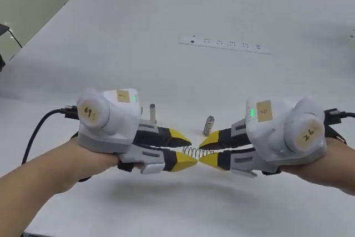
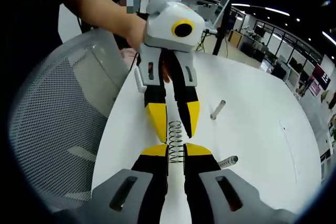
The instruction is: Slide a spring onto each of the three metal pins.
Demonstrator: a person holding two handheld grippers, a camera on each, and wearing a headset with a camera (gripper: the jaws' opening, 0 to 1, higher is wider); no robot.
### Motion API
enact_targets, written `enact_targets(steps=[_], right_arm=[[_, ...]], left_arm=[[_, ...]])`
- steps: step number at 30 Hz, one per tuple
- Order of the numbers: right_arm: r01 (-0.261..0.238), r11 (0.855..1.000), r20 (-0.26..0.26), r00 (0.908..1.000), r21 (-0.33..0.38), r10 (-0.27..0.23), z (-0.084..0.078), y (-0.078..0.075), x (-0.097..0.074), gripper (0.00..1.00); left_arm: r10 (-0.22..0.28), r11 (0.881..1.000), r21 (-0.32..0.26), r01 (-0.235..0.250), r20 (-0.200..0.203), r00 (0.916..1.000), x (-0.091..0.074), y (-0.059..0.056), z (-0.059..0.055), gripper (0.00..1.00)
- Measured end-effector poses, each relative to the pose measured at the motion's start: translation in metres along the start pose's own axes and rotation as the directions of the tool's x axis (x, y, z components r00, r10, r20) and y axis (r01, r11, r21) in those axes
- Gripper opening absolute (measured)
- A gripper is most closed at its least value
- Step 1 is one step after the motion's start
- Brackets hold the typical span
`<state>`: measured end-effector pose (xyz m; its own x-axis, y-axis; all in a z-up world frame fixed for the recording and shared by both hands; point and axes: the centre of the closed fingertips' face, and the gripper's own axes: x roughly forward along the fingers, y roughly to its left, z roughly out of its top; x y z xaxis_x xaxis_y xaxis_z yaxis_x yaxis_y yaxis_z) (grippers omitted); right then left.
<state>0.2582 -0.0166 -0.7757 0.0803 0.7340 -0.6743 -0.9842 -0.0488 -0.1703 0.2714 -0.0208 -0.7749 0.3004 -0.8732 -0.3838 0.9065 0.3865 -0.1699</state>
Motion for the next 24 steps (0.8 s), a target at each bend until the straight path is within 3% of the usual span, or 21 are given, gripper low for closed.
enact_targets(steps=[6, 24], right_arm=[[0.002, 1.0, 0.002, 1.0, -0.006, -0.002, 0.0023, -0.0003, -0.0015, 0.08], [-0.001, 1.0, -0.004, 1.0, -0.007, 0.001, -0.0001, 0.0022, -0.0026, 0.08]], left_arm=[[-0.019, 1.0, 0.016, 0.019, 0.002, 0.9998, 0.0008, -0.005, 0.0006, 0.05], [-0.022, 0.999, 0.034, 0.022, 0.009, 0.9997, -0.0015, -0.0082, 0.0034, 0.04]])
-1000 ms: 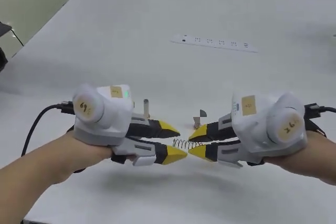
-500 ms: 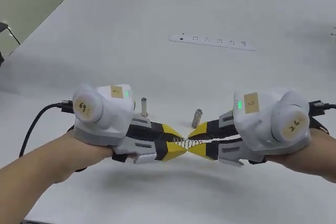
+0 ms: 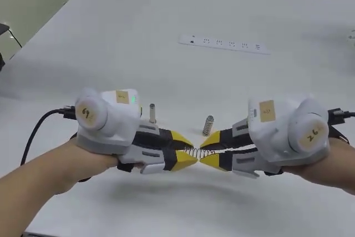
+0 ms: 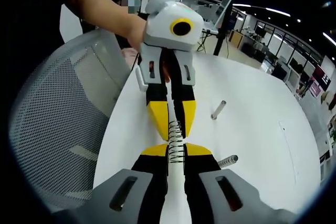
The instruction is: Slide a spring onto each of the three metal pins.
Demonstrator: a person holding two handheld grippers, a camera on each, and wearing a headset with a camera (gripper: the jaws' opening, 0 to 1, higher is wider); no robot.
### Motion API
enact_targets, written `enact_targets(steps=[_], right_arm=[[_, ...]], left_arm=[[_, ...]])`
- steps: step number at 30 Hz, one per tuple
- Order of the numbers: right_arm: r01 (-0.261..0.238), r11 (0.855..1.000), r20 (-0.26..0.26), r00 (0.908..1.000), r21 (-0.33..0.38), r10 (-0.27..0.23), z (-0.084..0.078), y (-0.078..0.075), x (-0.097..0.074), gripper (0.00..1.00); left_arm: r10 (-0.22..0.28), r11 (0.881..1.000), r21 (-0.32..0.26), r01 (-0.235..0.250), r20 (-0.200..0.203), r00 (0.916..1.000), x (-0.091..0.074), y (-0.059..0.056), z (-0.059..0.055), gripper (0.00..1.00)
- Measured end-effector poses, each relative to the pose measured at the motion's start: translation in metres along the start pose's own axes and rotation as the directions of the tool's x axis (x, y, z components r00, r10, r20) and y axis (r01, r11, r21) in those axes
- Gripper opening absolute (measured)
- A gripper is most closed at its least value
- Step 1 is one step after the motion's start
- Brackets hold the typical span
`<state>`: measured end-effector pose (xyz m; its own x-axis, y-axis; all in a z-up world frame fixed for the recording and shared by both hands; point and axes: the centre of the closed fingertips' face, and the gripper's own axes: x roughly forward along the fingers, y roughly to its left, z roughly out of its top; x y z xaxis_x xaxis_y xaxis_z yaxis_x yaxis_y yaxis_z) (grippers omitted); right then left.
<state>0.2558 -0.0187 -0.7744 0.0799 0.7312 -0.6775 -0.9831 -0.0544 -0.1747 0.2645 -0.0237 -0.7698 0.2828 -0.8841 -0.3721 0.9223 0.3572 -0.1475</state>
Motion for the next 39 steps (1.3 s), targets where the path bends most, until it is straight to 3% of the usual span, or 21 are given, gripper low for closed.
enact_targets(steps=[16, 25, 33, 39], right_arm=[[-0.006, 1.0, -0.001, 1.0, -0.004, 0.006, 0.001, 0.0, 0.0, 0.08], [-0.006, 0.999, 0.004, 1.0, 0.035, 0.006, 0.001, 0.001, -0.001, 0.08], [-0.012, 0.999, -0.01, 0.9999, 0.05, 0.012, -0.009, 0.005, -0.005, 0.1], [-0.001, 0.997, -0.011, 0.9999, 0.081, 0.002, -0.018, 0.004, -0.009, 0.11]], left_arm=[[-0.009, 1.0, 0.027, 0.009, -0.003, 1.0, -0.002, -0.001, 0.001, 0.03], [-0.021, 0.999, 0.029, 0.021, -0.005, 0.9998, -0.003, -0.004, 0.003, 0.02], [-0.037, 0.999, 0.025, 0.037, -0.013, 0.9992, -0.002, -0.008, 0.001, 0.02], [-0.058, 0.998, 0.012, 0.058, 0.006, 0.9983, -0.001, -0.011, 0.006, 0.02]])
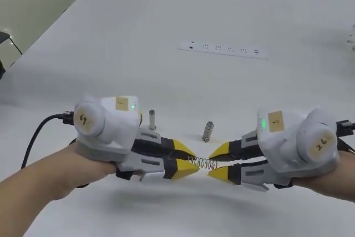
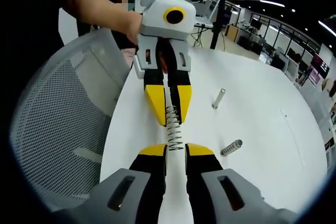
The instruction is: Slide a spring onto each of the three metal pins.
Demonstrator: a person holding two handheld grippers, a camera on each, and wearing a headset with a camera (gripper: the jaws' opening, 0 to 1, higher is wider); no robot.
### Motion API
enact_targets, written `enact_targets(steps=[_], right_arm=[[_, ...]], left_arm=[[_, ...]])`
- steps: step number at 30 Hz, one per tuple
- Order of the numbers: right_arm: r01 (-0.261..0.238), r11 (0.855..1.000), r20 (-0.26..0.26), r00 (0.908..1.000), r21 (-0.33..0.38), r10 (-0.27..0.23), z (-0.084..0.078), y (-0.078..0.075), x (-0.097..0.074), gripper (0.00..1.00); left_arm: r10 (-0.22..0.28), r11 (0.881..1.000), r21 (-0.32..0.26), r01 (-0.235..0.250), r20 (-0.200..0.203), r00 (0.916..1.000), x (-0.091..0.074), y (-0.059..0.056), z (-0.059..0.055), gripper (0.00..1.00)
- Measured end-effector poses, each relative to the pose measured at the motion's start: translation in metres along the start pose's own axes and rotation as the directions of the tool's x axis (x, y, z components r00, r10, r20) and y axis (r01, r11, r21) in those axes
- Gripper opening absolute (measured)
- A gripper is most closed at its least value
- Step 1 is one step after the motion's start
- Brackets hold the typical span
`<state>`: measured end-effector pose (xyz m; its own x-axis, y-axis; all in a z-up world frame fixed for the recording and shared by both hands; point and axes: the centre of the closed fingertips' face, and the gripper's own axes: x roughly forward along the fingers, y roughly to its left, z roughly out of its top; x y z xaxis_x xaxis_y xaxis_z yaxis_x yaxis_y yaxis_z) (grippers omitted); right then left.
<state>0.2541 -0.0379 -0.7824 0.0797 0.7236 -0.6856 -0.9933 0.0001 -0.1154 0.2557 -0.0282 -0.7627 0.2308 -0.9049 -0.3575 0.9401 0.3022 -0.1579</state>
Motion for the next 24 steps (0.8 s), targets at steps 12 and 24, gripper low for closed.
enact_targets(steps=[12, 24], right_arm=[[0.006, 0.999, 0.041, 0.9991, 0.044, -0.008, -0.003, 0.003, -0.009, 0.08], [0.031, 0.999, 0.068, 0.9972, 0.016, -0.033, 0.004, 0.002, -0.02, 0.07]], left_arm=[[-0.04, 0.999, -0.006, 0.04, 0.015, 0.9991, 0.007, -0.005, 0.003, 0.02], [-0.048, 0.999, 0.004, 0.048, -0.034, 0.9983, 0.017, -0.005, -0.01, 0.02]])
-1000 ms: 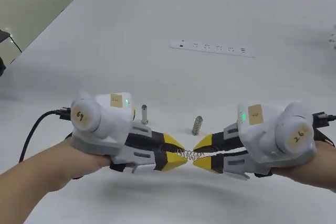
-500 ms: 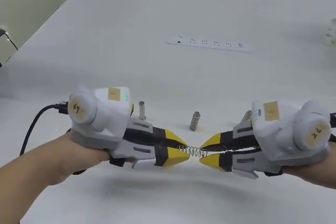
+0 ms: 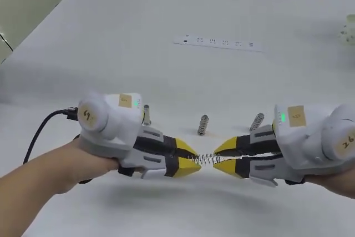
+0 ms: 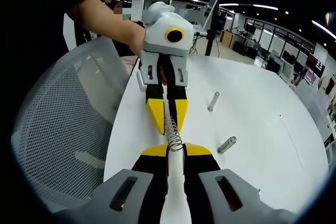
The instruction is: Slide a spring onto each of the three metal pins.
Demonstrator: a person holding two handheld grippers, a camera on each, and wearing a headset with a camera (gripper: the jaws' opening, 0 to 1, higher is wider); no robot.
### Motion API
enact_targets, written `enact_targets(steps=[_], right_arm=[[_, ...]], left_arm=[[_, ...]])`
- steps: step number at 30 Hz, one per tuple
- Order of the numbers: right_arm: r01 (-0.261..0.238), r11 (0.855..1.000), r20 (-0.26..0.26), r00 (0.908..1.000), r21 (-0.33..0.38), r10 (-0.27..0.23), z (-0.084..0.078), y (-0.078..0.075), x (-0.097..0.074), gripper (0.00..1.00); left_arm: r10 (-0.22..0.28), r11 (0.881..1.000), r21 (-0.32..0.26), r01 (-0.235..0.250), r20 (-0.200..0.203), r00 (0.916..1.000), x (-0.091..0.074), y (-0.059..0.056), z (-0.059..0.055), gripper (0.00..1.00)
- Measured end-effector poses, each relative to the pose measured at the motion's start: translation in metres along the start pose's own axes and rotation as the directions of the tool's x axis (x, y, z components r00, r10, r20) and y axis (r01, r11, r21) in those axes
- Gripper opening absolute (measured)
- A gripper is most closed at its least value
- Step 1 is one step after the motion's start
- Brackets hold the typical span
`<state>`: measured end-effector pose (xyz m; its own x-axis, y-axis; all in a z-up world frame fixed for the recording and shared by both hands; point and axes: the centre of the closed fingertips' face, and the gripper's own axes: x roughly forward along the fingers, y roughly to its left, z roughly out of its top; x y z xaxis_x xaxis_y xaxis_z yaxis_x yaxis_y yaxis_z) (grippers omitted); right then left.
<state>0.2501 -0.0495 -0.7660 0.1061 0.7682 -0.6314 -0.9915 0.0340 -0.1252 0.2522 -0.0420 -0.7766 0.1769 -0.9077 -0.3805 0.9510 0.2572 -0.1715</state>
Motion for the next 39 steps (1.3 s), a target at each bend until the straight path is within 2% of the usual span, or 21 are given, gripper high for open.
enact_targets(steps=[3, 9, 18, 25, 39], right_arm=[[-0.005, 1.0, -0.006, 1.0, -0.024, 0.005, 0.003, 0.001, 0.0, 0.07], [-0.018, 0.999, 0.017, 0.9997, -0.033, 0.019, 0.012, 0.003, -0.002, 0.07], [-0.041, 0.999, 0.071, 0.9966, -0.01, 0.041, 0.029, 0.006, 0.001, 0.07], [-0.049, 0.999, 0.083, 0.9953, -0.017, 0.05, 0.036, 0.007, 0.006, 0.07], [-0.059, 0.998, 0.088, 0.9943, -0.021, 0.06, 0.039, 0.008, 0.01, 0.08]], left_arm=[[-0.002, 1.0, 0.005, 0.002, -0.007, 1.0, 0.001, 0.0, -0.002, 0.02], [-0.002, 1.0, 0.008, 0.002, -0.014, 0.9999, 0.0, 0.0, -0.004, 0.02], [0.006, 1.0, 0.023, -0.005, -0.028, 0.9996, 0.002, 0.0, -0.006, 0.02], [0.006, 1.0, 0.024, -0.005, -0.037, 0.9993, 0.002, -0.001, -0.008, 0.02], [0.003, 0.999, 0.034, -0.001, -0.057, 0.9983, 0.004, -0.003, -0.01, 0.02]])
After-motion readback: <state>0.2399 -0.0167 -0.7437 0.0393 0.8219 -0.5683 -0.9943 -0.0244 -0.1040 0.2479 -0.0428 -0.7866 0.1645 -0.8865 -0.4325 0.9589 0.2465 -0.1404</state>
